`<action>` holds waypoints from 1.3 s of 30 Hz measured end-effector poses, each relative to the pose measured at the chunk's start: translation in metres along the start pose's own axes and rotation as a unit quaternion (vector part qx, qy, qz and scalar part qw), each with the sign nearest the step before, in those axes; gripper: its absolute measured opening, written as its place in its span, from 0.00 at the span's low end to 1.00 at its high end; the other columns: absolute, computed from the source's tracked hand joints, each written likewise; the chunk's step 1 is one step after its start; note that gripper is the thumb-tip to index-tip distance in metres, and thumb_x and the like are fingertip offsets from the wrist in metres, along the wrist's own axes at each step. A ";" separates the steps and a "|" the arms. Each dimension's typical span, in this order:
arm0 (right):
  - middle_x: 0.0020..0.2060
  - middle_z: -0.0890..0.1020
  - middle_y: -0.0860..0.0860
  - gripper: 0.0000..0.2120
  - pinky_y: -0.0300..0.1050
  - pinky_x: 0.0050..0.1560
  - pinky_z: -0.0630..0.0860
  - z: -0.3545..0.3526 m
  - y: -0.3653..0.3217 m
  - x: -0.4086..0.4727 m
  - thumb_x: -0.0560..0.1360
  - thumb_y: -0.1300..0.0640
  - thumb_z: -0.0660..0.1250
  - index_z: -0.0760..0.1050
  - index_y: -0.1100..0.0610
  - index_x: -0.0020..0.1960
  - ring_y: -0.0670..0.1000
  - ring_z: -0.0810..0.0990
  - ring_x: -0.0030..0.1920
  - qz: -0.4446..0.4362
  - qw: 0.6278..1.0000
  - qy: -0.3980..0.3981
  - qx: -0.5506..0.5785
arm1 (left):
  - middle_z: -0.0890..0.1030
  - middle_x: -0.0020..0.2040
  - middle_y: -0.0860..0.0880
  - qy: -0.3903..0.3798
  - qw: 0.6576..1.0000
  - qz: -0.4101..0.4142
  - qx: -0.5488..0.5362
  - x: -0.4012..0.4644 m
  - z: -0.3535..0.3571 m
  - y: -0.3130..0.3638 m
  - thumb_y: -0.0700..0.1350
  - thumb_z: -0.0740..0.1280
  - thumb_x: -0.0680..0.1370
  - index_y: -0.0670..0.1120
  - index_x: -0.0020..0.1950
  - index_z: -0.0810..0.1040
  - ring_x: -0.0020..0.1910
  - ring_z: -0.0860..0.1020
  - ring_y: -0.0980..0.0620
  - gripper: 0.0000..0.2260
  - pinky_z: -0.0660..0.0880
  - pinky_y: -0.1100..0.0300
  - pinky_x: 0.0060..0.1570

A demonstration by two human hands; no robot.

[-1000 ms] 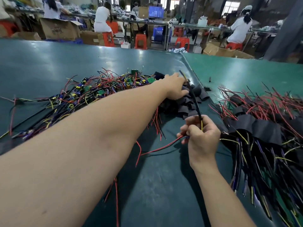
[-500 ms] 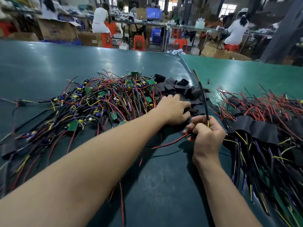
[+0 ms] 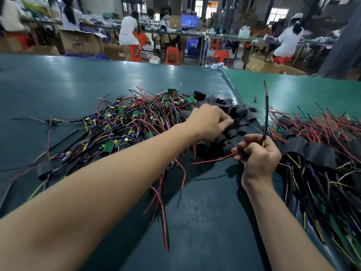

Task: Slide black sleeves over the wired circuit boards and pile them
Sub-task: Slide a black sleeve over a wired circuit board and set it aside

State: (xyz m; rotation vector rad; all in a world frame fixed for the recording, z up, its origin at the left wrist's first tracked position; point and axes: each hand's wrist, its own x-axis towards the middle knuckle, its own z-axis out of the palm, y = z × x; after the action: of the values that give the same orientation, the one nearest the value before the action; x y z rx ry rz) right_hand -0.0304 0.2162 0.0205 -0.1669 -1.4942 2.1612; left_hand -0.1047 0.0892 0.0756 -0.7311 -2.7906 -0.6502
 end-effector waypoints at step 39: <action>0.38 0.81 0.51 0.17 0.40 0.41 0.80 -0.001 -0.020 -0.024 0.73 0.77 0.63 0.77 0.58 0.53 0.50 0.83 0.38 0.114 0.980 -0.146 0.075 | 0.84 0.38 0.48 0.200 0.745 -0.172 -0.612 -0.183 -0.012 -0.064 0.38 0.75 0.62 0.48 0.38 0.80 0.39 0.81 0.52 0.09 0.76 0.61 0.44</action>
State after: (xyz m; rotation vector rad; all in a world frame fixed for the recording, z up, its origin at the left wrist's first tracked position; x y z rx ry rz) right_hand -0.0026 0.2110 0.0341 0.0362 -1.5196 2.5647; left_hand 0.0217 -0.0442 0.0115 -0.1049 -1.7770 -2.4206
